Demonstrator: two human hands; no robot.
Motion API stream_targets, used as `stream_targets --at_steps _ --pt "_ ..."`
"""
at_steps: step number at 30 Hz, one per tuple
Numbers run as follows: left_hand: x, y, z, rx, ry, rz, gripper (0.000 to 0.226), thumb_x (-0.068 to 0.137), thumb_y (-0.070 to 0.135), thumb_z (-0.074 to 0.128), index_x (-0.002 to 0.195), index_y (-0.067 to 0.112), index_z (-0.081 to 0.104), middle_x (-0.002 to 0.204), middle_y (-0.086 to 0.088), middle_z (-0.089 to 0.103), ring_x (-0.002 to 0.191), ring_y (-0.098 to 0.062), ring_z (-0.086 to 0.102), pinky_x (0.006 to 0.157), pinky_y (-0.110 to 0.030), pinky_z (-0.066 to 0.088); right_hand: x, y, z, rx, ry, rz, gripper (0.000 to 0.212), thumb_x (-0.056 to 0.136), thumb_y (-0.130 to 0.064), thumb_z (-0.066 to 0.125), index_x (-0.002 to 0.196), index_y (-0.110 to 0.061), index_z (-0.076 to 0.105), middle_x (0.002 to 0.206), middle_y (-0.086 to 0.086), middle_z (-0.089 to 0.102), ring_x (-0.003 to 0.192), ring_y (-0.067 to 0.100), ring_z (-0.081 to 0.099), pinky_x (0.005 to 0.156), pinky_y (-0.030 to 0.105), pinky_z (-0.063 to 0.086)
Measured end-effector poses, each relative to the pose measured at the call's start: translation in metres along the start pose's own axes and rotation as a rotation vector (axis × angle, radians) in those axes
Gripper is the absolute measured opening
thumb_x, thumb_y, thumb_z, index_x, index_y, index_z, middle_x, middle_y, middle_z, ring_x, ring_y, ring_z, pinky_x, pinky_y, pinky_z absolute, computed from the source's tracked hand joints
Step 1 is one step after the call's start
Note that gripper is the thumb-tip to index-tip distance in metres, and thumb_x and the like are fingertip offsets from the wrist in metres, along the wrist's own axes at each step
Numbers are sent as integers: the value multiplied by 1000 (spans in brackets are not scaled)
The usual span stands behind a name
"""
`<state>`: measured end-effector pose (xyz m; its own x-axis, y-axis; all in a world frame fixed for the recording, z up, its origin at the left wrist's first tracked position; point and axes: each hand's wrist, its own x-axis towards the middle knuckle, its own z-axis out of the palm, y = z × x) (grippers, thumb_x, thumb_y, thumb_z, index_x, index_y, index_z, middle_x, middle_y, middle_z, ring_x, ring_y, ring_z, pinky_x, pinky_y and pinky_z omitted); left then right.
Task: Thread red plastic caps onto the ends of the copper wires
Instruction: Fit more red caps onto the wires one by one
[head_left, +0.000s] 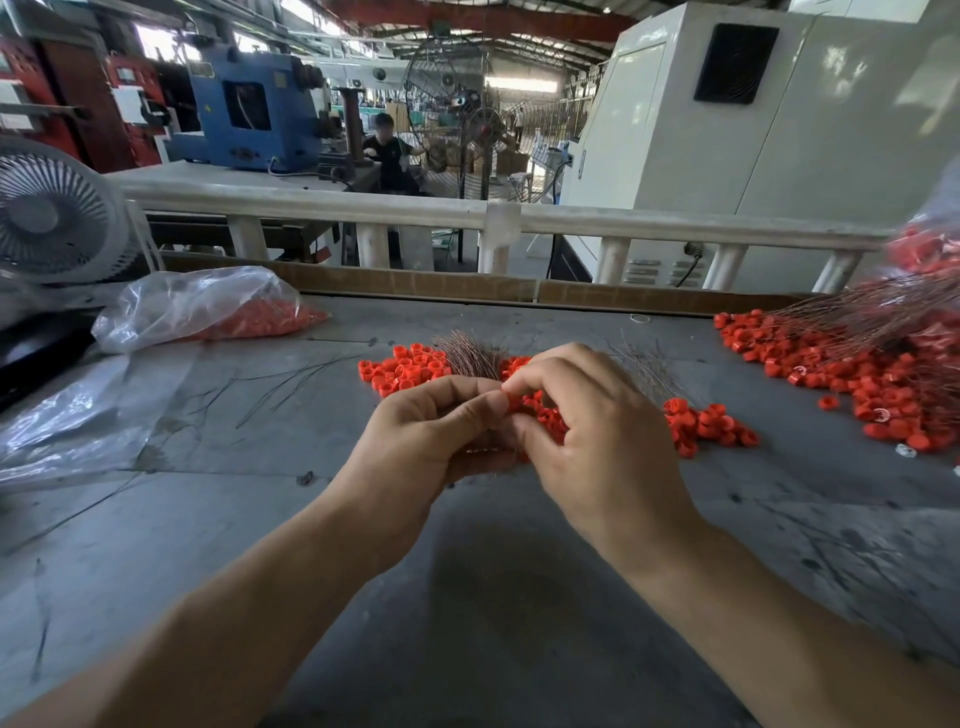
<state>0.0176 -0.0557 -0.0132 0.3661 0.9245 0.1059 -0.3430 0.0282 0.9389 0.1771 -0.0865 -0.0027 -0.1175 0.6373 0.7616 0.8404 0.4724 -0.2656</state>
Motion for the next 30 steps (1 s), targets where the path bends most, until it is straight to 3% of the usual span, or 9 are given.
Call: stream_targets --at_steps 5,10,18,22,30 --pt "-1 2 -2 -20 -15 -33 26 86 23 68 102 2 73 99 -23 69 93 -30 67 87 -41 59 0 1 1 2 51 -27 11 85 -16 79 93 -13 71 94 -4 65 91 19 62 80 34 51" --pt "-1 2 -2 -8 0 -48 30 86 22 67 106 0 71 100 -26 67 92 -31 66 86 -41 60 0 4 2 26 54 -23 10 85 -16 80 90 -11 73 89 -3 65 87 19 61 77 35 52" --pt "-2 5 1 -7 9 -46 23 87 19 65 101 1 71 95 -22 67 79 -22 68 68 -30 59 1 10 -1 10 29 -116 7 88 -16 78 88 -12 71 88 -3 66 85 19 59 79 38 49" --pt "-2 4 1 35 -4 -52 26 90 18 63 106 -2 70 94 -20 69 79 -21 66 68 -28 58 1 13 0 38 42 -112 6 87 -16 77 87 -12 72 87 -3 66 85 20 60 79 39 50" --pt "-4 7 1 23 -11 -89 25 83 20 66 94 -2 70 85 -18 69 74 -21 67 69 -28 58 1 13 1 133 49 -109 8 83 -12 81 83 -11 73 85 -4 66 84 19 60 77 36 50"
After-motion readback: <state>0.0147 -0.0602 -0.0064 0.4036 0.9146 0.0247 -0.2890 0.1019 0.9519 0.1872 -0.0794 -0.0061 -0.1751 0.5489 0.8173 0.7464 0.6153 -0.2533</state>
